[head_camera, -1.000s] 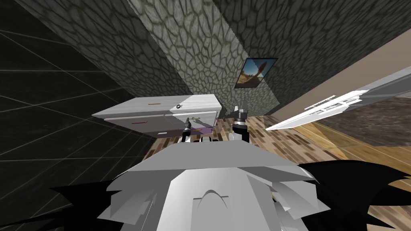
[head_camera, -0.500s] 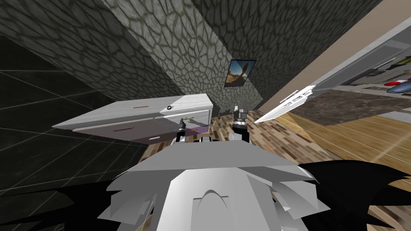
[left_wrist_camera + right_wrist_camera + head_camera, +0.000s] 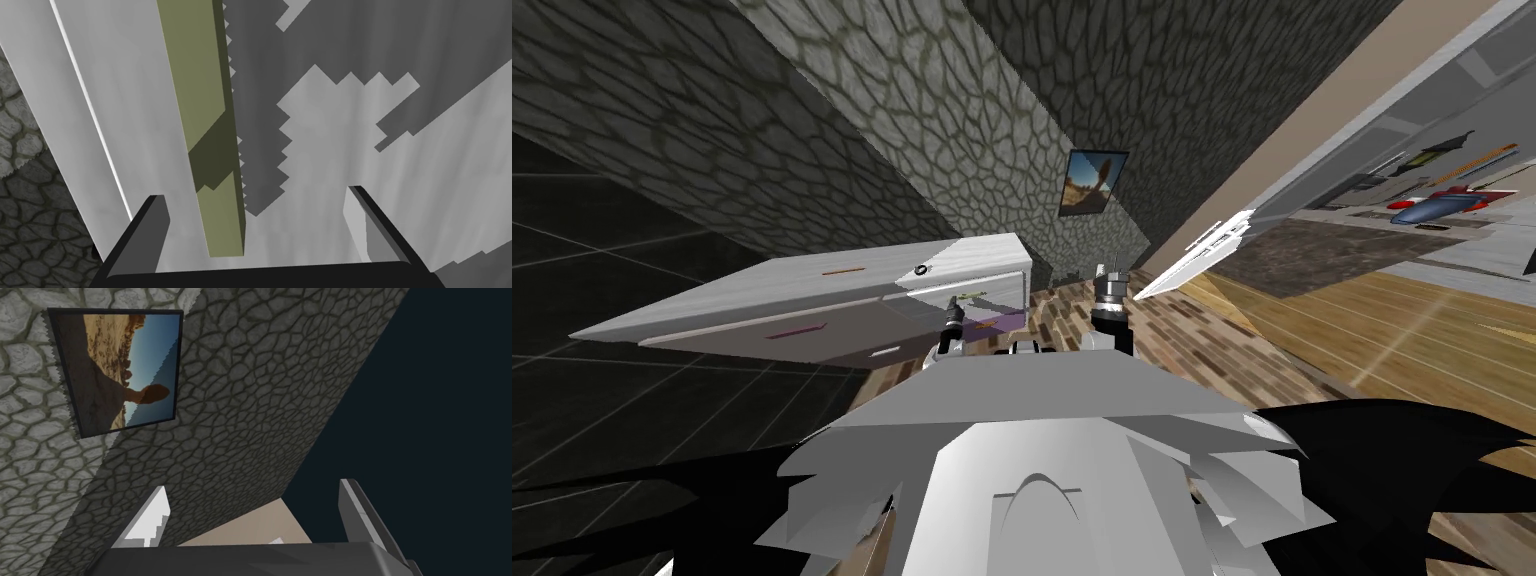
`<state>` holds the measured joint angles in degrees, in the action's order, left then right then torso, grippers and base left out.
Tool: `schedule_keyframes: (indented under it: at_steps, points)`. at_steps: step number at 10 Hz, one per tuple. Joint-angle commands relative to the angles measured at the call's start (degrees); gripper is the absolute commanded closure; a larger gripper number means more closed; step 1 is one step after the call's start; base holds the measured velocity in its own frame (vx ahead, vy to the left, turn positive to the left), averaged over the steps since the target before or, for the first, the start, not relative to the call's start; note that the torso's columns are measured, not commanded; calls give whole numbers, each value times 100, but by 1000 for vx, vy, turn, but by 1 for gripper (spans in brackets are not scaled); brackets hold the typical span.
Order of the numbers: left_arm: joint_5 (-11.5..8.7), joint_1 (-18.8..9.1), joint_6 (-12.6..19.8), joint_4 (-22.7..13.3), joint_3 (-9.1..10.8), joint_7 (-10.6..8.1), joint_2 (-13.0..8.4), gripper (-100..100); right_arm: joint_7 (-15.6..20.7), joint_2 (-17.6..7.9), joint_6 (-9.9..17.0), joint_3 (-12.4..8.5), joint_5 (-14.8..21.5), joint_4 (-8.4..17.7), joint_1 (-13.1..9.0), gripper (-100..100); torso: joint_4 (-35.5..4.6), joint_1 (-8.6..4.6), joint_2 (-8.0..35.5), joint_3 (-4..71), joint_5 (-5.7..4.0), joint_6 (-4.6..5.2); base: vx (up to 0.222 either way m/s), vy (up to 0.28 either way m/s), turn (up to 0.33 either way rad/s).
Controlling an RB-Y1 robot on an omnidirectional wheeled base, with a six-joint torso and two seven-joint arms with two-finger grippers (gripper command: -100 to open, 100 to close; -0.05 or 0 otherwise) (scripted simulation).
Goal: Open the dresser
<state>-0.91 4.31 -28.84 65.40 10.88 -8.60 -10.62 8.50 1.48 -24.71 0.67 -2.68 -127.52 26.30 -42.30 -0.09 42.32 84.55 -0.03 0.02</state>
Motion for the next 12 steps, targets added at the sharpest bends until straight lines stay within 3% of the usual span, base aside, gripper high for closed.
schedule_keyframes:
  at_steps: [1,2,4,5,6,7,12]
  points:
    - [-219,-229,-105,-531,462,-279,-453,-100,0,1,0,1,0,0,0,0,-1,-12,4,-3,-3,-1,-89,-132,-332]
    - [-219,-229,-105,-531,462,-279,-496,-100,0,1,0,1,0,0,-1,0,-3,-7,10,-6,-3,-1,-58,-96,-162]
    - [-398,-440,-205,-976,835,-503,-900,-100,0,0,0,0,0,0,0,0,3,17,-12,7,5,-1,-42,-111,-306]
    - [-347,-435,-249,-1002,718,-442,-821,-100,0,0,0,0,0,0,0,0,3,9,-9,6,3,0,-21,-52,-70]
    - [-308,-334,-155,-754,648,-391,-705,100,0,-1,0,-1,0,0,2,0,4,27,-12,6,7,-8,10,32,273]
    - [-308,-334,-155,-754,648,-391,-705,100,0,-2,0,-3,0,0,3,0,5,47,-16,9,13,-11,24,41,138]
    - [139,193,97,328,-278,169,291,100,0,-3,0,-3,0,0,3,0,40,71,-38,19,36,-34,72,127,310]
